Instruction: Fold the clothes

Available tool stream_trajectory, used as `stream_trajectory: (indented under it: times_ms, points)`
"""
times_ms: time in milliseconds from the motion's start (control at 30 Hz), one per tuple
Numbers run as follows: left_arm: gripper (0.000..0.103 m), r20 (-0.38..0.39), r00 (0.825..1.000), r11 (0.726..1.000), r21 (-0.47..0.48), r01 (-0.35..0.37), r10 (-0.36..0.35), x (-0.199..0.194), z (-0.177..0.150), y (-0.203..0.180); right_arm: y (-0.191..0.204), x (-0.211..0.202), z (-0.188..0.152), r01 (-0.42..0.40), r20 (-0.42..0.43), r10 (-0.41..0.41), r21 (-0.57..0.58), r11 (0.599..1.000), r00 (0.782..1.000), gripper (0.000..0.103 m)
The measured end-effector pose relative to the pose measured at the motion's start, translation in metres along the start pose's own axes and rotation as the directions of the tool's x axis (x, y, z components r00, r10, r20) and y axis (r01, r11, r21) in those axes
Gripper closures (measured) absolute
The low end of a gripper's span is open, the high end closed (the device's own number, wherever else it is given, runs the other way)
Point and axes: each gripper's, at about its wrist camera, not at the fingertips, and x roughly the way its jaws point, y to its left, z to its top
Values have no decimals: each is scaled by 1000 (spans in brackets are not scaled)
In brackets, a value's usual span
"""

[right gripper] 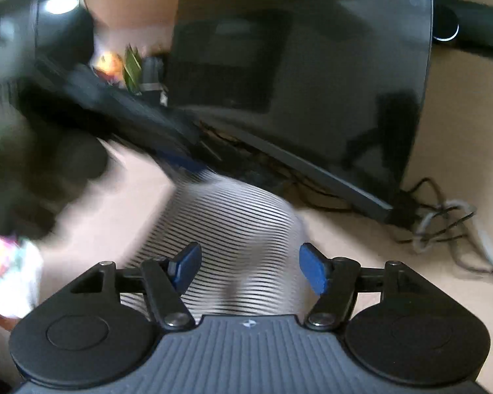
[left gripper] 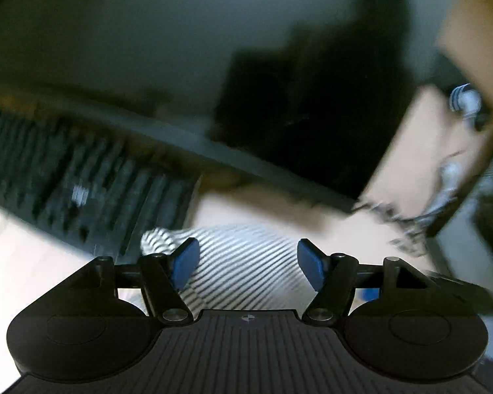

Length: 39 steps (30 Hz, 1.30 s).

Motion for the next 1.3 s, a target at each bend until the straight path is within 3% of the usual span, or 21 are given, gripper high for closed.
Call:
stream_trajectory:
  times_ms: [67, 100, 200, 333, 367, 433, 467, 600, 700, 767, 900, 1067, 1300]
  points:
    - [34, -53, 998, 998, -40, -39, 37, 20, -11, 10, 13, 12, -12, -42, -72, 43, 9, 999, 996, 36]
    - [34, -36, 999, 999, -29, -28, 27, 20, -15, 12, 20, 19, -19, -60, -116, 61, 9, 998, 991, 35]
    - [34, -32, 999, 999, -35, -31, 30, 19, -14, 11, 38, 29, -31, -30, -127, 22, -68, 997, 992, 31]
    - [34, 13, 996, 994, -56, -93, 93, -6, -25, -2, 30, 20, -13, -38, -135, 41, 21, 999, 990, 29]
    - [30, 33, 992, 991, -64, -116, 118, -17, -31, -7, 24, 10, -11, -40, -116, 47, 66, 997, 992, 27]
    - [11, 71, 983, 983, -81, -162, 168, -39, -44, -18, 10, -14, -10, -30, -65, 40, 142, 989, 997, 7]
    - [5, 89, 977, 979, -90, -185, 193, -50, -50, -23, 7, -22, -9, -13, -39, 19, 160, 987, 999, 2]
    - [0, 161, 943, 953, -131, -272, 291, -94, -74, -44, -6, -57, -12, 71, 51, -83, 208, 975, 995, 0]
    - [0, 187, 907, 922, -169, -348, 376, -117, -107, -64, -11, -78, -19, 103, 116, -132, 229, 968, 984, 0]
    - [0, 197, 881, 898, -192, -397, 431, -126, -131, -82, -14, -85, -23, 115, 168, -154, 223, 968, 974, 0]
    - [0, 194, 848, 866, -196, -460, 494, -136, -163, -112, -17, -108, -28, 100, 214, -142, 196, 975, 966, 0]
    - [0, 215, 804, 832, -184, -524, 554, -149, -177, -150, -15, -129, -45, 87, 187, -117, 158, 984, 975, 0]
    - [0, 223, 739, 772, -192, -606, 636, -158, -183, -186, -29, -160, -79, 130, 183, -163, 180, 975, 970, 0]
